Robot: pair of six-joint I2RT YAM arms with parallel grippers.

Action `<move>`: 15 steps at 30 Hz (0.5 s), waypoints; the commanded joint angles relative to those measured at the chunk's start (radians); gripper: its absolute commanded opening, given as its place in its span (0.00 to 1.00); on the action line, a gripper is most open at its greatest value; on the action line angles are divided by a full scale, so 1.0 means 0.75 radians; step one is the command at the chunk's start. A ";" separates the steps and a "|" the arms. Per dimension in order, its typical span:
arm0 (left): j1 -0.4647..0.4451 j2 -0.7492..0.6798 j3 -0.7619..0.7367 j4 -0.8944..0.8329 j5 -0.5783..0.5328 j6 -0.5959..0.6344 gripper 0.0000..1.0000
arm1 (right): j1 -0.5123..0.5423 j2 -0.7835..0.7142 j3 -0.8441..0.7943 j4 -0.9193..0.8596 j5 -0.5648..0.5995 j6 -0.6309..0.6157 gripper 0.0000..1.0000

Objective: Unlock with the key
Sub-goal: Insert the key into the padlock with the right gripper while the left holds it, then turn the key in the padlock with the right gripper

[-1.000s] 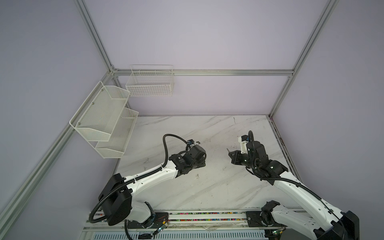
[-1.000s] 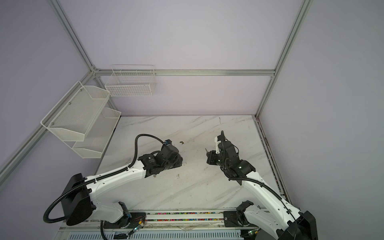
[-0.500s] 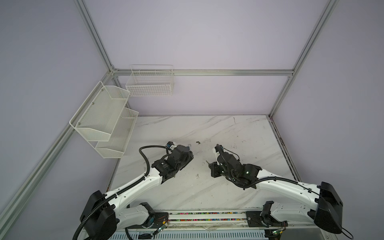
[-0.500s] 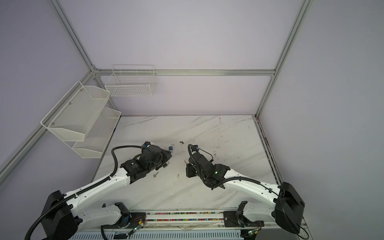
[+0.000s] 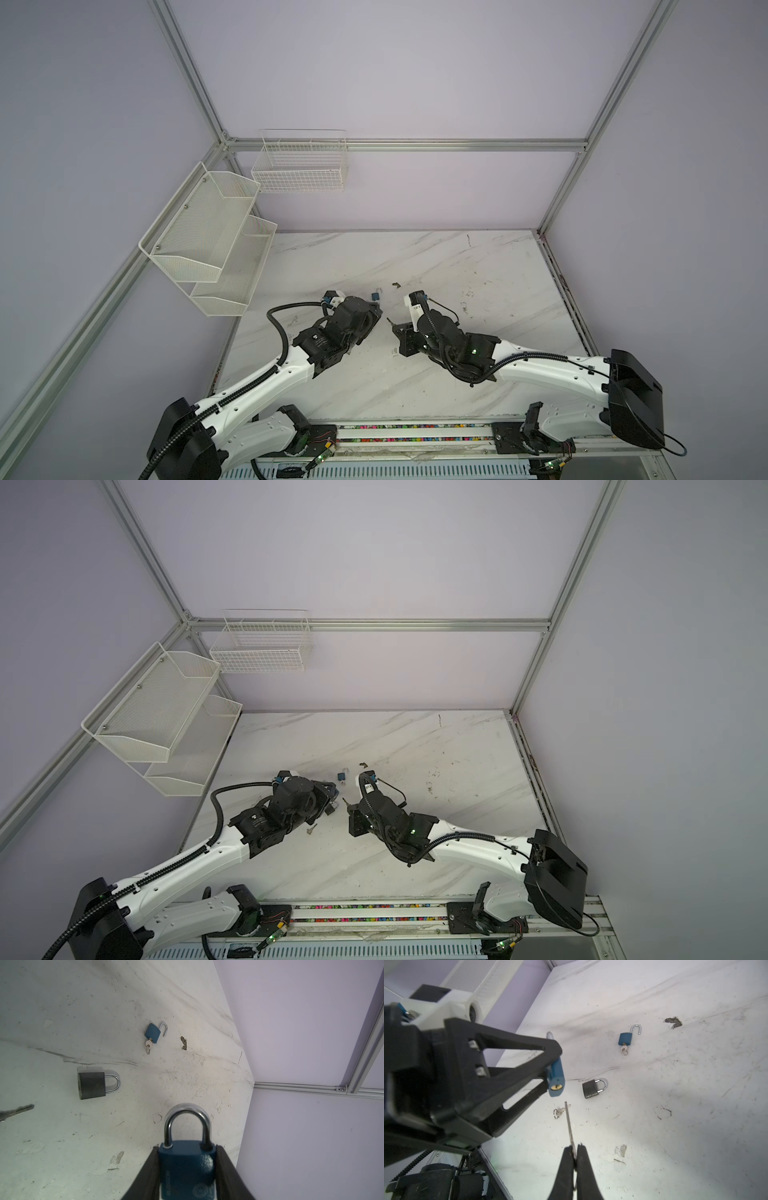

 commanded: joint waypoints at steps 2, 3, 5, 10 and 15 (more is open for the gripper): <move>0.010 -0.047 -0.045 0.056 -0.041 -0.010 0.06 | 0.007 0.077 0.064 0.090 -0.038 0.005 0.00; 0.010 -0.051 -0.043 0.054 -0.046 -0.005 0.06 | 0.007 0.085 0.068 0.097 -0.042 0.005 0.00; 0.010 -0.058 -0.041 0.049 -0.050 0.000 0.06 | 0.007 0.099 0.073 0.105 -0.051 0.008 0.00; 0.011 -0.068 -0.036 0.043 -0.048 0.014 0.06 | 0.008 0.111 0.093 0.093 -0.028 0.026 0.00; 0.010 -0.068 -0.034 0.039 -0.051 0.013 0.06 | 0.007 0.094 0.110 0.097 -0.017 0.029 0.00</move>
